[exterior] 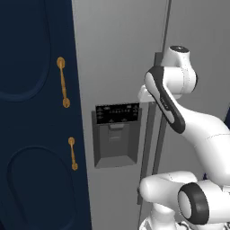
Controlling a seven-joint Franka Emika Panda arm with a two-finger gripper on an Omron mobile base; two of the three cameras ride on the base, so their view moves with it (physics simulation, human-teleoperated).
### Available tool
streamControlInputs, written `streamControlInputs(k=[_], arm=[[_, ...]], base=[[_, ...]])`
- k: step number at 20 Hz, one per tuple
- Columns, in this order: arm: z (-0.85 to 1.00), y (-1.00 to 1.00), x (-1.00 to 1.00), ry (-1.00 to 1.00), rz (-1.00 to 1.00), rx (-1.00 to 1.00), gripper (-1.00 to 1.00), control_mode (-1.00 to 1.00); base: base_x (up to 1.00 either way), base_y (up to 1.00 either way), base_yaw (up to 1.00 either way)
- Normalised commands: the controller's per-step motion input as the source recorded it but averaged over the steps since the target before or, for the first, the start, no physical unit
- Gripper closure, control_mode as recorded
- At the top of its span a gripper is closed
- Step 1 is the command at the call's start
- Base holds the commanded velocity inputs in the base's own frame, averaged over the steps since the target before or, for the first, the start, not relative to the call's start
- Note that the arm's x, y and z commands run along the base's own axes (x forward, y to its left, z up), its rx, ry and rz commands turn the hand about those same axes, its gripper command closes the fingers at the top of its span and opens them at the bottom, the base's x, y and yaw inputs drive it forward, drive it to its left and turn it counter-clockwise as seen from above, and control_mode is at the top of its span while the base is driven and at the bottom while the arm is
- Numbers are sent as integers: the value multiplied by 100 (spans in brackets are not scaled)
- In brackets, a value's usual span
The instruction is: Take the strawberry from the fridge and place it on top of the pancake, located on the dining counter.
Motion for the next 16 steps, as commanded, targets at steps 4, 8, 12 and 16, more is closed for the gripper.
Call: streamControlInputs(k=[4,8,12,16], arm=[[0,0,-5,0,0,0,-100,100],[0,0,0,0,0,0,-100,100],[0,0,0,0,0,0,-100,100],[0,0,0,0,0,0,-100,100]], base=[[-19,-2,-4],[-42,0,-25],[-45,-1,-18],[-58,-7,-5]])
